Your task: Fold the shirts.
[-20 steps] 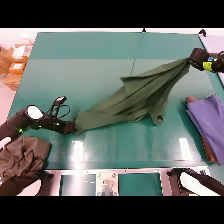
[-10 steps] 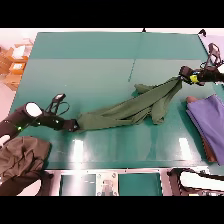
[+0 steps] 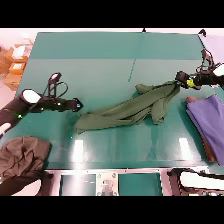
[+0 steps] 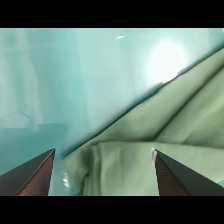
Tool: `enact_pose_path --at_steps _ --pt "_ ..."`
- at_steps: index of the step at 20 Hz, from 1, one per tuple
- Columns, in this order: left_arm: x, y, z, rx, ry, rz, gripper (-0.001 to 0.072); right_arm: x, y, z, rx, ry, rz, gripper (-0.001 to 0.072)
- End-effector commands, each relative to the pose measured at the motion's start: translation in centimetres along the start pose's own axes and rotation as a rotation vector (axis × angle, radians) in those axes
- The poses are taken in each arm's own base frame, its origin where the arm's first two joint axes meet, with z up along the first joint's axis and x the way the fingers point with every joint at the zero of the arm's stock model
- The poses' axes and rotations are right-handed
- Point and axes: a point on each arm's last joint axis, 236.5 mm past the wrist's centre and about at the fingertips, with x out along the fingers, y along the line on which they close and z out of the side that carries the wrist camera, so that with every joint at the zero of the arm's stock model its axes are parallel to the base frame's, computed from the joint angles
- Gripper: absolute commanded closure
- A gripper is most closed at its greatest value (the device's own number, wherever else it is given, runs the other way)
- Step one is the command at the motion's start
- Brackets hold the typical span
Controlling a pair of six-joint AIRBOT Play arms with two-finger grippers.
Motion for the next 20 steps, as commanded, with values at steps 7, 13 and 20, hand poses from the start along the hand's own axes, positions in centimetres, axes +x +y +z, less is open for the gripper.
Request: enact_pose_path --at_steps 7,13,20 --pt "0.5 -8.8 0.4 0.192 0.096 -0.345 -0.0002 0.7 -0.3 -1.0 0.008 0.031 -0.002 0.0692" --pt "3.8 -13.3 -1.9 0.739 0.133 -0.153 -0.0003 1.3 -0.5 -2.1 -0.012 0.077 -0.001 0.0692" --pt "5.9 -16.4 -5.2 0.997 0.178 -0.171 -0.0003 2.3 -0.9 -2.8 -0.029 0.11 -0.003 0.0692"
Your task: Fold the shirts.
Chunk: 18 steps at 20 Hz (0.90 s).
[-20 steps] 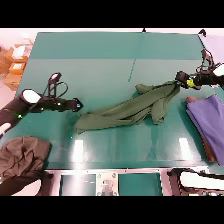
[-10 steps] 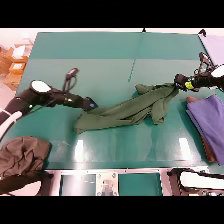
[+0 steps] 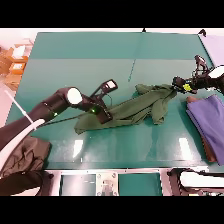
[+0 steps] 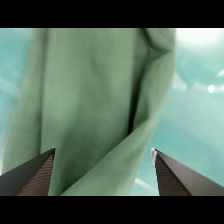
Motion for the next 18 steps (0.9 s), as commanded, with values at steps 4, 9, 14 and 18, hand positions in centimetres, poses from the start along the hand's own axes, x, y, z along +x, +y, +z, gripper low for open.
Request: enact_pose_path --at_steps 4,9,14,18 --pt "3.6 -2.0 -3.4 0.24 0.165 -0.026 -0.0001 0.6 -0.2 -0.4 -0.024 0.02 -0.001 0.0692" --pt "4.4 -0.2 -3.1 0.213 0.162 0.042 0.068 0.5 -0.3 -0.3 -0.022 0.018 -0.002 0.0692" --pt "-3.1 4.7 -2.0 0.277 0.331 0.266 0.0682 -3.8 -2.1 4.2 0.021 -0.077 -0.013 0.0692" --pt "-16.0 9.6 6.0 0.295 0.111 0.581 0.0682 -12.1 -3.0 9.6 0.051 -0.232 -0.019 0.0692"
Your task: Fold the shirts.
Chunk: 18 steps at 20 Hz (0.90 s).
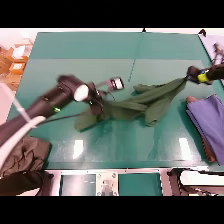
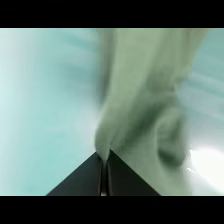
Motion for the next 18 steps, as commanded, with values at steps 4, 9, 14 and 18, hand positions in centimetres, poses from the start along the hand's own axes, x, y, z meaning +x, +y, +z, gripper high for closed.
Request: enact_pose_path --at_steps 4,9,14,18 --pt "-16.2 11.6 4.2 -0.066 -0.207 0.371 0.0681 -11.5 5.2 7.0 -0.028 -0.255 0.152 0.0693" --pt "-22.5 12.8 5.9 -0.067 -0.278 0.42 0.0681 -22.7 11.0 9.2 -0.159 -0.493 0.236 0.0692" --pt "-33.9 14.3 7.8 -0.094 -0.456 0.545 0.0681 -33.6 15.3 8.9 -0.276 -0.716 0.246 0.0692" --pt "-36.4 13.7 6.9 -0.103 -0.47 0.556 0.0681 -36.0 16.3 7.2 -0.312 -0.733 0.246 0.0692"
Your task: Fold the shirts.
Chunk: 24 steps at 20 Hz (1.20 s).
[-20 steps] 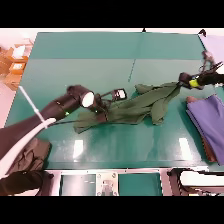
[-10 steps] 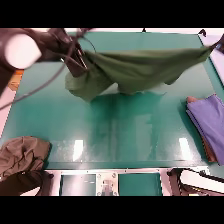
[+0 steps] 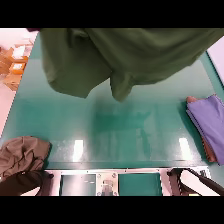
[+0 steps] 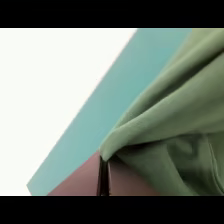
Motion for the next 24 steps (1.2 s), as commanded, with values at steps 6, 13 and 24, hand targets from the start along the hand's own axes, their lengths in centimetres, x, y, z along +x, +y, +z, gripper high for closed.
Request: enact_pose_path --at_steps 6,13,24 --pt "4.8 -6.4 -7.5 0.04 0.242 -0.171 0.0681 3.4 -0.3 -9.1 0.094 0.248 0.047 0.0691" --pt "22.9 -12.0 -23.7 -0.162 0.384 -0.233 0.0681 16.9 -9.4 -31.6 0.338 0.542 -0.087 0.069" --pt "27.9 -12.4 -29.5 -0.465 0.504 -0.256 0.0141 18.2 -15.3 -36.8 0.369 0.734 -0.146 0.0297"
